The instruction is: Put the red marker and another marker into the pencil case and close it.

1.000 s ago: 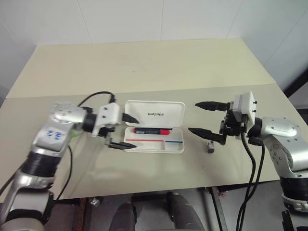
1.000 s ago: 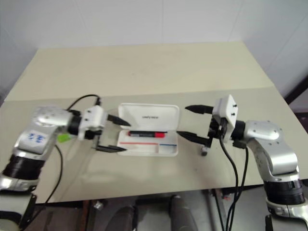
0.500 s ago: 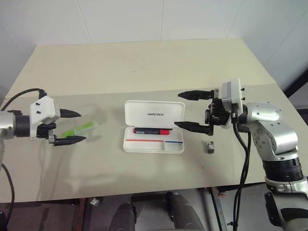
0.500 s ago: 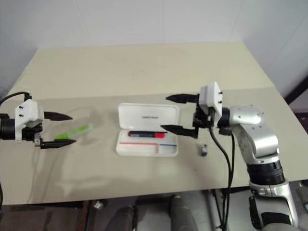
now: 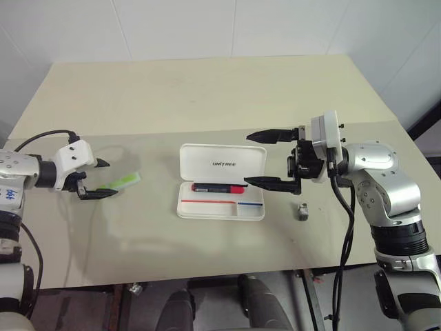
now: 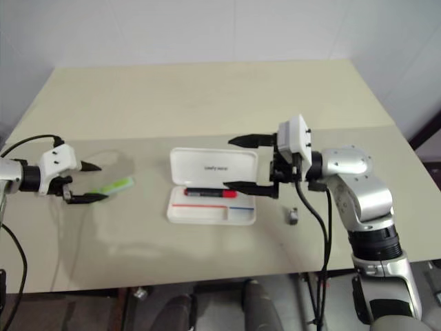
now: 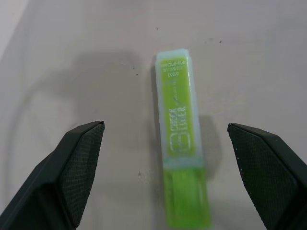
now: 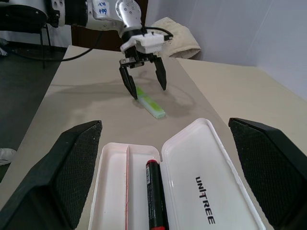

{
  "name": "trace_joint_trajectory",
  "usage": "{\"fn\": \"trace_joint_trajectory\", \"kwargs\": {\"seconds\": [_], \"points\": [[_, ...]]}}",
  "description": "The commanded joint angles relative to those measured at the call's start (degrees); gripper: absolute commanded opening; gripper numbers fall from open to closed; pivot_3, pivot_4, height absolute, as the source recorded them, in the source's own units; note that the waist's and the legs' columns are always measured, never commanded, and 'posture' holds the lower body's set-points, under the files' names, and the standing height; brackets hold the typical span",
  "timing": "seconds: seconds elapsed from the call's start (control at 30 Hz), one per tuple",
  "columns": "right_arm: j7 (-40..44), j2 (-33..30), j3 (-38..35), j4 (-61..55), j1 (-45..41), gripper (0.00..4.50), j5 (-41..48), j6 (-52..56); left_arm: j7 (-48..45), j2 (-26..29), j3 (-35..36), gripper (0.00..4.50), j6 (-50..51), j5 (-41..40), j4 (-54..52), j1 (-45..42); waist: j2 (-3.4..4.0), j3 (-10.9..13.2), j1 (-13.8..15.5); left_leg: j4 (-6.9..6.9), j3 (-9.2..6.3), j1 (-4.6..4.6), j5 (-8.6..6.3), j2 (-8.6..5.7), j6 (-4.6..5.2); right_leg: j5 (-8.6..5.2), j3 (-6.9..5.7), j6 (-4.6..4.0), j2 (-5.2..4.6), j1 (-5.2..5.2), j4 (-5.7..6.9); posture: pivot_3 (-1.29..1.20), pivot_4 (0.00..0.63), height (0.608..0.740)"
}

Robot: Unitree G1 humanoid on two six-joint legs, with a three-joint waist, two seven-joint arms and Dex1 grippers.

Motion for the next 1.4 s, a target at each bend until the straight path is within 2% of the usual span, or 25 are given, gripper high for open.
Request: {"fn": "trace_joint_trajectory", "kwargs": {"seconds": [0.03,0.2,0.23,0.3,0.57,0.6,0.8,0.93,1.2,1.4], "points": [[-0.73,-0.62,-1.70,-2.65,0.34,4.50,1.34,0.34,2.24,-0.55,-1.84,4.44,-1.88,3.79,5.67,-3.50,0.00,0.00,-0.02,0.00,0.00,0.00,0.00,0.00,0.00,0.00,0.00,0.00,0.01,-0.01,0.01,0.00,0.150,0.740],[-1.38,-1.00,-2.19,-3.37,0.72,4.50,1.40,0.74,4.51,-1.57,-3.53,4.44,-4.46,6.71,11.12,-5.70,0.00,-0.01,0.14,0.05,-0.01,0.03,0.00,-0.01,0.01,0.01,0.00,0.02,0.00,0.02,0.09,0.00,0.150,0.740],[-1.50,-1.06,-2.25,-3.55,0.78,4.50,1.43,0.84,5.16,-1.66,-3.51,4.26,-4.72,6.97,11.97,-6.04,0.00,-0.01,0.12,0.07,0.00,0.10,0.00,-0.01,0.01,0.01,0.02,0.02,-0.01,0.06,0.13,0.00,0.150,0.740],[-1.76,-1.20,-2.39,-3.88,0.99,4.50,1.47,0.97,5.20,-1.85,-3.24,3.82,-5.16,6.74,13.11,-6.30,0.00,-0.01,0.08,0.11,-0.01,0.14,0.02,-0.02,0.03,0.01,0.02,0.01,0.00,0.07,0.27,0.00,0.150,0.740],[-2.32,-1.75,-2.44,-4.09,1.09,4.50,1.68,1.07,4.96,-1.86,-2.38,1.27,-6.33,5.74,14.82,-5.81,-0.01,-0.01,-0.07,0.14,-0.01,0.22,0.22,-0.02,0.35,0.05,0.05,-0.14,0.06,0.06,0.44,0.00,0.150,0.740],[-2.33,-1.77,-2.31,-3.97,1.03,4.50,1.62,1.04,4.71,-1.63,-2.12,1.10,-6.65,5.43,14.52,-5.67,-0.01,-0.01,-0.07,0.14,-0.01,0.22,0.23,-0.02,0.36,0.05,0.05,-0.14,0.06,0.06,0.44,0.00,0.150,0.740],[-2.17,-1.87,-2.10,-3.01,1.48,4.50,1.14,0.64,2.15,0.51,0.10,1.10,-9.01,2.80,10.19,-4.95,-0.02,-0.01,-0.04,0.11,-0.01,0.13,0.23,-0.01,0.36,0.05,0.05,-0.14,0.05,-0.01,0.41,0.00,0.150,0.740],[-1.95,-1.98,-2.12,-1.55,2.03,4.50,0.47,-0.07,-4.46,3.08,3.30,1.10,-8.89,-2.48,0.18,-1.41,-0.05,-0.01,0.01,0.05,-0.02,0.06,0.16,0.01,0.24,0.06,0.03,-0.13,0.04,-0.10,0.42,0.00,0.150,0.740],[-1.90,-2.25,-2.51,0.60,2.61,4.50,-0.31,-0.96,-9.71,5.45,7.68,1.10,1.10,-11.38,-23.43,8.34,-0.05,-0.01,0.06,-0.03,0.01,-0.07,0.06,0.02,0.11,0.02,0.01,-0.07,-0.04,-0.12,0.12,0.00,0.150,0.740],[-0.92,-4.76,-3.12,1.96,4.50,4.50,-2.16,-3.03,-9.03,3.41,5.88,1.10,12.40,-15.26,-37.98,11.02,-0.05,0.00,0.10,0.01,0.00,-0.07,0.06,0.01,0.11,0.01,0.00,-0.06,-0.03,-0.09,0.11,0.00,0.150,0.740]]}}
